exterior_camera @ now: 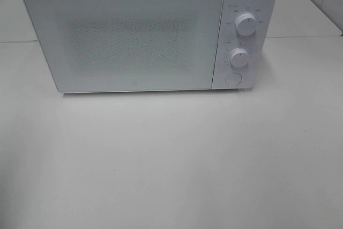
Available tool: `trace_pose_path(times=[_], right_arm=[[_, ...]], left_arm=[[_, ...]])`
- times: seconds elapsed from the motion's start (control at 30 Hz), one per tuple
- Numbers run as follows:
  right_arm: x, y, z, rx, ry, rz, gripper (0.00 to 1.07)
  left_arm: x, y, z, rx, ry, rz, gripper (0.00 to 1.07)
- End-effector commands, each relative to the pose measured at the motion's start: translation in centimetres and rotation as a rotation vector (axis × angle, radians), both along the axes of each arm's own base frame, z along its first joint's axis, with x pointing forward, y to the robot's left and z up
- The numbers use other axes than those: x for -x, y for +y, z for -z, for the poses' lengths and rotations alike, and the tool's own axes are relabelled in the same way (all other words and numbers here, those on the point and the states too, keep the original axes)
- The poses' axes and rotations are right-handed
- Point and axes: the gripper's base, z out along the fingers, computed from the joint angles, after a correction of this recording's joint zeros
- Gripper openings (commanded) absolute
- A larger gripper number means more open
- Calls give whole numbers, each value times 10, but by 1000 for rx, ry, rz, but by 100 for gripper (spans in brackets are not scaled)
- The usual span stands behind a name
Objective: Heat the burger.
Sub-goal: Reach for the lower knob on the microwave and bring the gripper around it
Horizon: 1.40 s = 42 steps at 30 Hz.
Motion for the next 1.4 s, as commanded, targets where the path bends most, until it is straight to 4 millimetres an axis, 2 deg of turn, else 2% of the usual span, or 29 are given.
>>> trace_pose_path(times=[0.03,0.07,0.23,0.3,0.33,0.43,0.6,0.67,0.8,0.87,0.97,1.4], right_arm=[[4,-1,0,-4,-44,9,75],[4,-1,0,-4,-44,9,75],[4,-1,0,-4,-44,9,75],[4,-1,0,-4,-44,9,75],[4,-1,0,-4,-44,9,75],[4,-1,0,-4,-44,9,75],[4,-1,0,-4,-44,9,75],[4,-1,0,-4,-44,9,75],[4,-1,0,-4,-44,9,75],[4,-1,0,-4,-44,9,75],[4,-1,0,-4,-44,9,75],[4,0,0,-3,-40,9,75]], left_arm=[[14,0,7,-9,-25,-7,99],[26,0,13,-8,-44,-7,99],[48,-1,22,-10,-112,-7,99],[51,-2,18,-4,-139,-6,99],[60,-3,17,-5,-162,-6,99],[69,-3,14,-8,-222,-6,99],[78,-4,10,-13,-346,-6,99],[93,-4,10,-19,-467,-6,99],[101,-5,10,-22,-534,-6,99],[119,-5,11,-28,-658,-5,99],[128,-6,11,-31,-714,-5,99],[127,-6,11,-33,-709,-3,99]])
